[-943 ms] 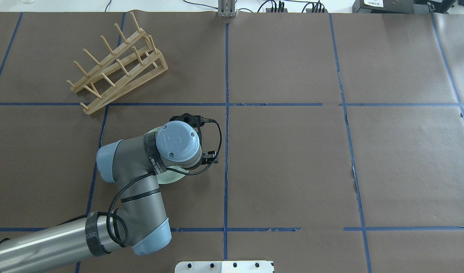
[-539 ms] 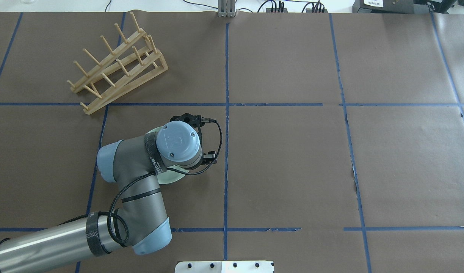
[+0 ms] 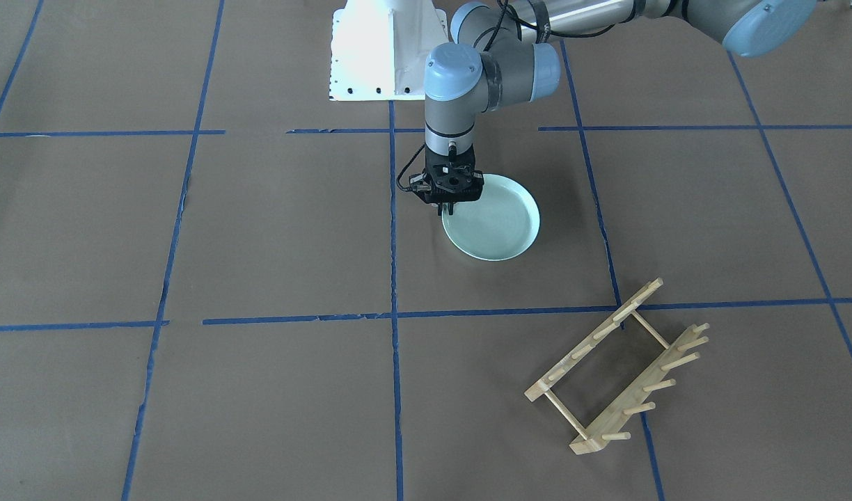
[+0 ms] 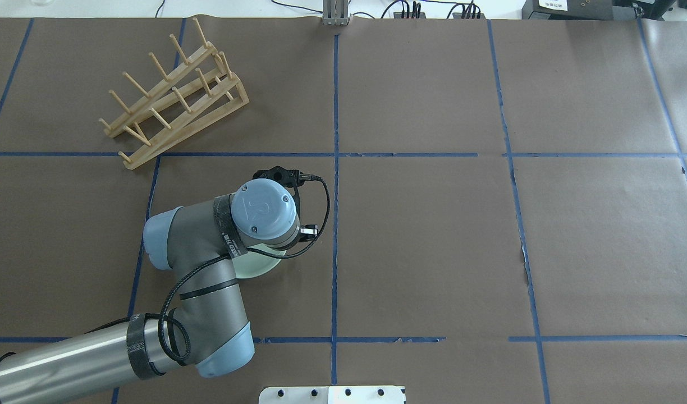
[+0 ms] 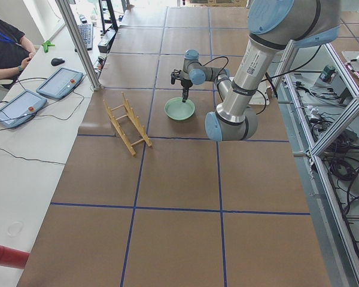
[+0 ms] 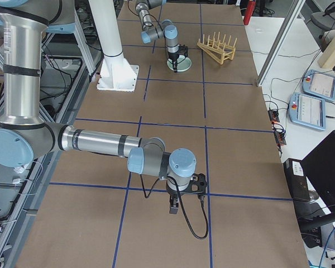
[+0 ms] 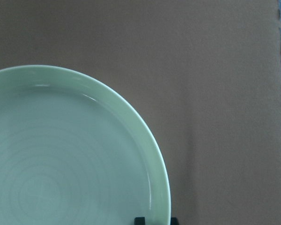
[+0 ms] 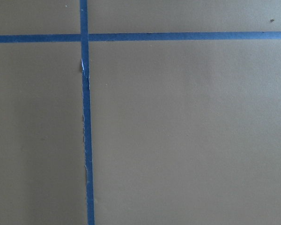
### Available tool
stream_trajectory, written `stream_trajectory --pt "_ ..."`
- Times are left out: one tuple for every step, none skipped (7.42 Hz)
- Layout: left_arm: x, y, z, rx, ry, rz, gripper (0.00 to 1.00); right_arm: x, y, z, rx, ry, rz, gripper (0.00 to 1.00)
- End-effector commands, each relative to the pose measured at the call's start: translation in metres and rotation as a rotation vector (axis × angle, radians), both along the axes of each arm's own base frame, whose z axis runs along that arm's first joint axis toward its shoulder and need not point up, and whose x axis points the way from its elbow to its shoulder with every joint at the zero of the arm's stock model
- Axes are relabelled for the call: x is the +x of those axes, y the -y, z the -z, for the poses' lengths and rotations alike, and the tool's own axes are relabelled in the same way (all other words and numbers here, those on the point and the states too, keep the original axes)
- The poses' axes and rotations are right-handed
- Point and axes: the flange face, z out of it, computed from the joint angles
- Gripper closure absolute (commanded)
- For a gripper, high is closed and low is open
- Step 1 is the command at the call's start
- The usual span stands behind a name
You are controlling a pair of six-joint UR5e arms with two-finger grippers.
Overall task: Place plate on rack
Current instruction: 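Lower the left gripper onto the green plate rim and close on it, then lift the green plate with the left gripper and tilt it upright toward the rack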
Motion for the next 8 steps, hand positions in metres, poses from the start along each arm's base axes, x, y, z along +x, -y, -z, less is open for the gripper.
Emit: stream_trajectory --pt "-0.01 0.0 0.013 0.007 -0.022 0.006 1.0 0.0 0.0 0.0 0.0 0.0 0.0 0.0" --pt "-0.039 0.007 0.035 0.009 -0.028 0.032 1.0 0.0 0.0 0.0 0.0 0.0 0.0 0.0" --pt "-0.074 0.012 0.059 0.014 -0.042 0.063 1.0 0.0 0.0 0.0 0.0 0.0 0.0 0.0" --pt "-0.112 0.03 0.075 0.021 -0.056 0.116 1.0 0.001 0.0 0.0 0.0 0.0 -0.001 0.0" --pt "-0.151 0.043 0.089 0.037 -0.083 0.168 1.0 0.0 0.0 0.0 0.0 0.0 0.0 0.0" --pt "-0.174 0.056 0.097 0.044 -0.103 0.211 1.0 0.0 0.0 0.0 0.0 0.0 0.0 0.0" --pt "-0.211 0.069 0.112 0.063 -0.144 0.262 1.0 0.0 0.0 0.0 0.0 0.0 0.0 0.0" --pt "-0.246 0.076 0.124 0.077 -0.188 0.301 1.0 0.0 0.0 0.0 0.0 0.0 0.0 0.0"
